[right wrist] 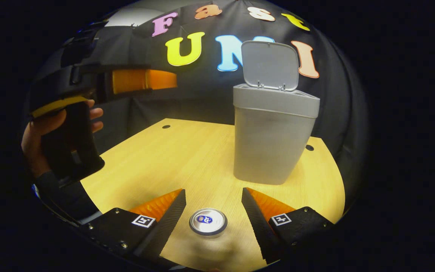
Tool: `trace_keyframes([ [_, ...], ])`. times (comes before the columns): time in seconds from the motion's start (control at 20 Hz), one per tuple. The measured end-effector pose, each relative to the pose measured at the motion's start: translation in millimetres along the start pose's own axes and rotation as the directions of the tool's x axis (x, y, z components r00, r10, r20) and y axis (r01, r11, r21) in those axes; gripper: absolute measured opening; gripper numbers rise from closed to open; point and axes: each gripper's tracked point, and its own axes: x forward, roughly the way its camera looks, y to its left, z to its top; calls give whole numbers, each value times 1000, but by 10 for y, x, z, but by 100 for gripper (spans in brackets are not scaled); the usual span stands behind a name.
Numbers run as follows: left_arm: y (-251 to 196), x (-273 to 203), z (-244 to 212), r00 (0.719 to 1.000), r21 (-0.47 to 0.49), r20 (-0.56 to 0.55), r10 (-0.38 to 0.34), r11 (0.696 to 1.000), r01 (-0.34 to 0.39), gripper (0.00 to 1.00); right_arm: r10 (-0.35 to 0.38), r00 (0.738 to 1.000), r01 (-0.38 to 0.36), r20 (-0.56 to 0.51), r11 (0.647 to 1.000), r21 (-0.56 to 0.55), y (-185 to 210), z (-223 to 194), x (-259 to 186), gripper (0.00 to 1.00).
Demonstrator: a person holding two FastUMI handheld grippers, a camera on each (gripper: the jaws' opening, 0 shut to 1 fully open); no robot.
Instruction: Press the lid of the desktop garbage bin to open it, pick up the crumpled paper on the desktop and throw it into the bin, then pick up the pop can on the desktop and drop it into the bin, and finally close the garbage bin lid.
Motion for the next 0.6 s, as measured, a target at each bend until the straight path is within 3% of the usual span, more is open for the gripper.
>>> trace_keyframes([
  [0.1, 54, -84, -18, 1000, -2, -4, 16, 1000, -16, 98, 14, 999, -14, -40, 1000, 3, 30, -112, 61, 95],
  [0.6, 128, -251, -132, 999, -9, -28, 42, 999, -43, 94, 30, 983, -27, -182, 999, 17, 51, -506, 256, 95],
])
